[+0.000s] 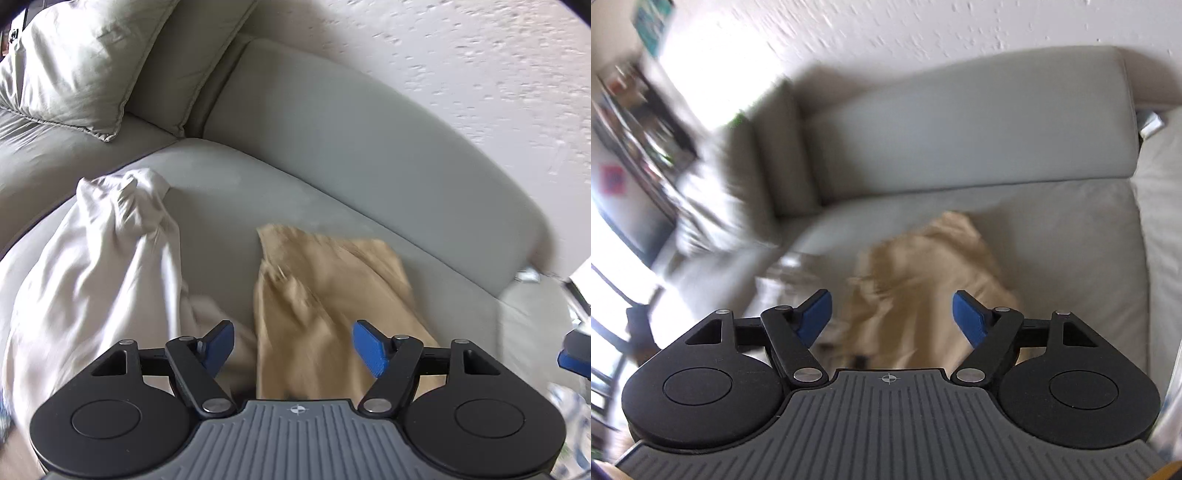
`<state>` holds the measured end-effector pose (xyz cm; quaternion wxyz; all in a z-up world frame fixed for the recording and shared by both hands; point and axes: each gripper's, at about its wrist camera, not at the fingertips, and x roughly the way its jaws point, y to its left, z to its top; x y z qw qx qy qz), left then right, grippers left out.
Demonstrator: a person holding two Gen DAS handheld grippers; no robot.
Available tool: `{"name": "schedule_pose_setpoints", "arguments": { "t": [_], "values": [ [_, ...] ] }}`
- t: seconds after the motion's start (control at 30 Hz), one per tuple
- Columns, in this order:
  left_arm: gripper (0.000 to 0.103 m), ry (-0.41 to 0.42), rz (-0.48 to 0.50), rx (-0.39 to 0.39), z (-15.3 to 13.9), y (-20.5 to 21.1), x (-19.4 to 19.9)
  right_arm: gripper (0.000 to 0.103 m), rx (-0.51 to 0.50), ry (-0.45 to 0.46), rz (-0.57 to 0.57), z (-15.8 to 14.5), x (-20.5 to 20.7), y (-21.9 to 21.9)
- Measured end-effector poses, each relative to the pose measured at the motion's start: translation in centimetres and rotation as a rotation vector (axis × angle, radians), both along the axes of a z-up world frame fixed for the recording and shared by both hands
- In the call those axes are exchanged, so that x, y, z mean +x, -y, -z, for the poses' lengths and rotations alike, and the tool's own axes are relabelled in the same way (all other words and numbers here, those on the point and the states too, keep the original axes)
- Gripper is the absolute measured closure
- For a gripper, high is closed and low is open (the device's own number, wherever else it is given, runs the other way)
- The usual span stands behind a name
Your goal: Fold clothes
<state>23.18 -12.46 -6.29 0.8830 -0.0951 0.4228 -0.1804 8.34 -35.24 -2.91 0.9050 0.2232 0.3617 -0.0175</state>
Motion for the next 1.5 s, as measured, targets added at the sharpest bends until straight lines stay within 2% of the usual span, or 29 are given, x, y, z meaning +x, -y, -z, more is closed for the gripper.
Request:
{"name": "schedule_pose_setpoints", "arguments": {
  "t": [0.03, 0.07, 0.1, 0.13, 0.17, 0.2, 0.27, 0.33, 0.4, 0.43, 0.53, 0.63, 0.8, 0.83, 0.87, 1.0, 1.07, 1.1, 1.13, 1.17, 1.2, 1.23, 1.27, 1.43, 1.5],
  "values": [
    [0.042, 0.005, -0.016, -0.018, 0.9, 0.3, 1.7, 0.028, -0.019, -0.024, 0.009, 1.2, 2.1, 0.6],
    [0.045, 0.007, -0.029, -0.036, 1.6, 0.5, 3.3, 0.036, -0.035, -0.045, 0.017, 2.5, 4.2, 1.2],
    [0.057, -0.001, -0.034, -0.049, 2.2, 0.8, 4.7, 0.042, -0.044, -0.058, 0.019, 3.7, 6.4, 1.9],
    [0.071, -0.015, -0.033, -0.053, 3.1, 1.2, 6.3, 0.056, -0.047, -0.063, 0.014, 4.6, 8.1, 2.4],
    [0.072, -0.029, -0.032, -0.054, 3.9, 1.6, 7.9, 0.071, -0.05, -0.068, 0.01, 5.6, 9.9, 2.9],
    [0.072, -0.039, -0.029, -0.046, 4.4, 1.9, 9.1, 0.076, -0.053, -0.073, 0.005, 6.5, 11.7, 3.3],
    [0.069, -0.053, -0.02, -0.022, 5.6, 2.4, 11.3, 0.077, -0.058, -0.082, -0.004, 8.4, 15.2, 4.2],
    [0.057, -0.082, -0.018, -0.034, 6.7, 2.7, 13.2, 0.076, -0.069, -0.095, -0.013, 10.2, 18.7, 5.1],
    [0.054, -0.1, -0.03, -0.068, 7.6, 2.8, 14.6, 0.068, -0.105, -0.129, -0.021, 11.7, 21.8, 5.4],
    [0.05, -0.106, -0.03, -0.078, 8.1, 2.9, 15.0, 0.059, -0.121, -0.144, -0.024, 12.4, 23.2, 5.5],
    [0.049, -0.157, -0.024, -0.071, 9.7, 3.5, 16.0, 0.058, -0.164, -0.191, -0.008, 14.5, 26.2, 6.0],
    [0.052, -0.162, -0.004, -0.049, 10.7, 3.9, 16.2, 0.059, -0.192, -0.229, -0.02, 16.5, 28.4, 6.0],
    [0.055, -0.139, -0.013, -0.04, 10.7, 4.2, 15.7, 0.066, -0.264, -0.278, -0.057, 18.9, 29.5, 5.4],
    [0.057, -0.125, -0.007, -0.038, 10.5, 4.3, 15.6, 0.087, -0.285, -0.277, -0.057, 19.1, 29.5, 5.2],
    [0.058, -0.108, -0.002, -0.033, 10.3, 4.4, 15.5, 0.101, -0.303, -0.268, -0.051, 19.2, 29.3, 5.1],
    [0.058, -0.055, 0.005, -0.001, 9.7, 4.8, 15.1, 0.103, -0.364, -0.162, 0.072, 17.8, 28.1, 5.7],
    [0.058, -0.032, 0.0, 0.012, 9.3, 4.8, 14.7, 0.103, -0.382, -0.153, 0.093, 17.9, 28.4, 6.1],
    [0.057, -0.017, -0.001, 0.015, 8.9, 4.7, 14.4, 0.103, -0.348, -0.169, 0.085, 18.2, 28.6, 6.5],
    [0.056, -0.002, 0.001, 0.016, 8.5, 4.6, 14.2, 0.098, -0.314, -0.184, 0.078, 18.5, 28.7, 6.8],
    [0.054, 0.007, 0.004, 0.013, 8.1, 4.5, 13.9, 0.086, -0.285, -0.191, 0.075, 18.6, 28.7, 6.9],
    [0.051, 0.014, 0.006, 0.009, 7.8, 4.4, 13.7, 0.082, -0.266, -0.187, 0.072, 18.6, 28.4, 6.9],
    [0.049, 0.014, 0.002, 0.002, 7.7, 4.3, 13.6, 0.072, -0.261, -0.18, 0.062, 18.5, 28.2, 6.9],
    [0.049, 0.008, -0.004, -0.003, 7.7, 4.3, 13.5, 0.068, -0.262, -0.177, 0.043, 18.4, 28.1, 7.0],
    [0.049, -0.028, -0.014, -0.013, 8.0, 4.5, 14.0, 0.071, -0.23, -0.232, -0.034, 19.2, 28.4, 7.3],
    [0.048, -0.034, -0.014, -0.029, 7.9, 4.5, 14.0, 0.09, -0.278, -0.25, -0.049, 19.6, 28.6, 6.6]
  ]
}}
